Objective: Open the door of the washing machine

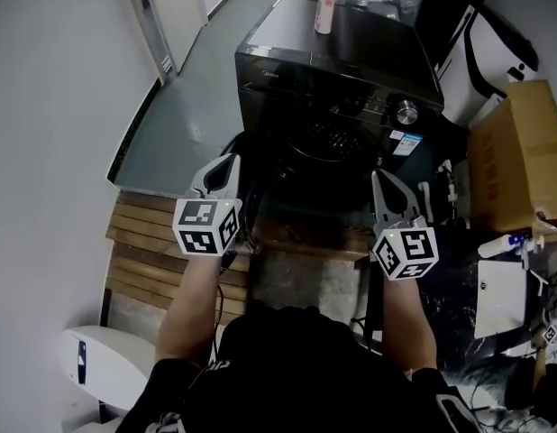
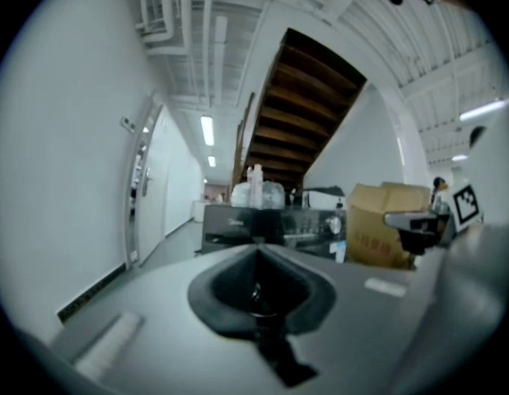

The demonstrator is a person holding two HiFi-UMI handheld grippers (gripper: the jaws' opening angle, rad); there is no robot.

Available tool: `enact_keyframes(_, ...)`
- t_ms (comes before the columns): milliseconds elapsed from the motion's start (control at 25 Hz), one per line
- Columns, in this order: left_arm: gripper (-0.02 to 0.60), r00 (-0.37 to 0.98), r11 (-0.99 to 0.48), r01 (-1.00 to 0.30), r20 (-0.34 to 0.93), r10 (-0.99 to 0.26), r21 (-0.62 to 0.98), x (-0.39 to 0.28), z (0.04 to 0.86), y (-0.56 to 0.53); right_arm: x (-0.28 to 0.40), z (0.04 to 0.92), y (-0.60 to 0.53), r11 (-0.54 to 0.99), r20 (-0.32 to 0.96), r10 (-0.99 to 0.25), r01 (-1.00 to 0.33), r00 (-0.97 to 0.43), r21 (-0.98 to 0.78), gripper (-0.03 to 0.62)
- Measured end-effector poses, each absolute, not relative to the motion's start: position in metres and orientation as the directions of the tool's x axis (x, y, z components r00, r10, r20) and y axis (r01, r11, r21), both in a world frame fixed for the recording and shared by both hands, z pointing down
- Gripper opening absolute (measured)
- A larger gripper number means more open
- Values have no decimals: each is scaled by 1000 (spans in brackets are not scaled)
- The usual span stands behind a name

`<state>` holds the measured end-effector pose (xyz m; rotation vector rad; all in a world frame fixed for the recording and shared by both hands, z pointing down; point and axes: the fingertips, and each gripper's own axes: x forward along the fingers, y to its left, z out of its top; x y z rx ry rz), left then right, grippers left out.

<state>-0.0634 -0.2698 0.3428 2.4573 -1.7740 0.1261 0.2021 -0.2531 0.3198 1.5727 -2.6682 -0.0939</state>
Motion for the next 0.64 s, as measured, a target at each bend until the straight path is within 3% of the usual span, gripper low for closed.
enact_keyframes(640,6,329,-325,-944,151,-932,52,-54,356,-256,186,327,-238,522,19,-853,-851,-522,61,-9)
